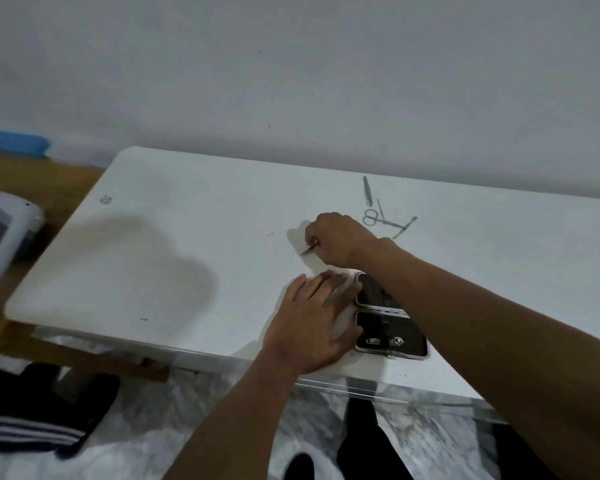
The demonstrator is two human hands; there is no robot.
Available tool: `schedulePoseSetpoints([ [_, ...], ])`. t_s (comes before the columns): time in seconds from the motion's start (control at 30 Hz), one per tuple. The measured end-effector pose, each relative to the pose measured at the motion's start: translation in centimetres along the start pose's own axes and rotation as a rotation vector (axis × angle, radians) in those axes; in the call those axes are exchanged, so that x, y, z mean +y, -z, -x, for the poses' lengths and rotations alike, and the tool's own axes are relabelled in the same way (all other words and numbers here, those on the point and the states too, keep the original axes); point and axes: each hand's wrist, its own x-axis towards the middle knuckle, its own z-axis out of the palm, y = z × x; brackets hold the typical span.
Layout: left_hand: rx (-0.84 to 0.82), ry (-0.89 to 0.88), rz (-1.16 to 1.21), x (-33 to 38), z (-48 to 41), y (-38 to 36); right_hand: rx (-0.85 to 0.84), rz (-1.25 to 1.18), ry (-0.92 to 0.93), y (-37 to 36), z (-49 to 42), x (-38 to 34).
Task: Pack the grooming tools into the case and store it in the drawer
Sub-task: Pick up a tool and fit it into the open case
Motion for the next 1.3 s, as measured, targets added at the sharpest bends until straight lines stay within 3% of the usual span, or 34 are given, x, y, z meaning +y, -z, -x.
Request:
schedulePoseSetpoints([
  [0.37, -0.004, 0.000, -0.040, 0.2, 0.0, 0.0, 0.003, -0.008, -0.046, 0.7, 0.1, -0.1],
  [0.6, -0.003, -0.007, -0.056, 0.2, 0.1, -0.3, 0.168, -0.145, -0.094, 1.7, 3.6, 0.5],
  [0.9, 0.045, -0.022, -0.059, 0.2, 0.3, -0.4, 0.303, -0.140, -0.207, 1.2, 10.8, 1.7],
  [1.17, 0.051, -0.027, -0.048, 0.2, 0.4, -0.6, 0.290, -0.194, -0.353, -0.4, 16.3, 3.3],
  [1.3, 0.060, -0.025, -0.054, 0.0, 0.4, -0.7, 0.277, -0.164, -0.338, -1.1, 17.5, 3.8],
])
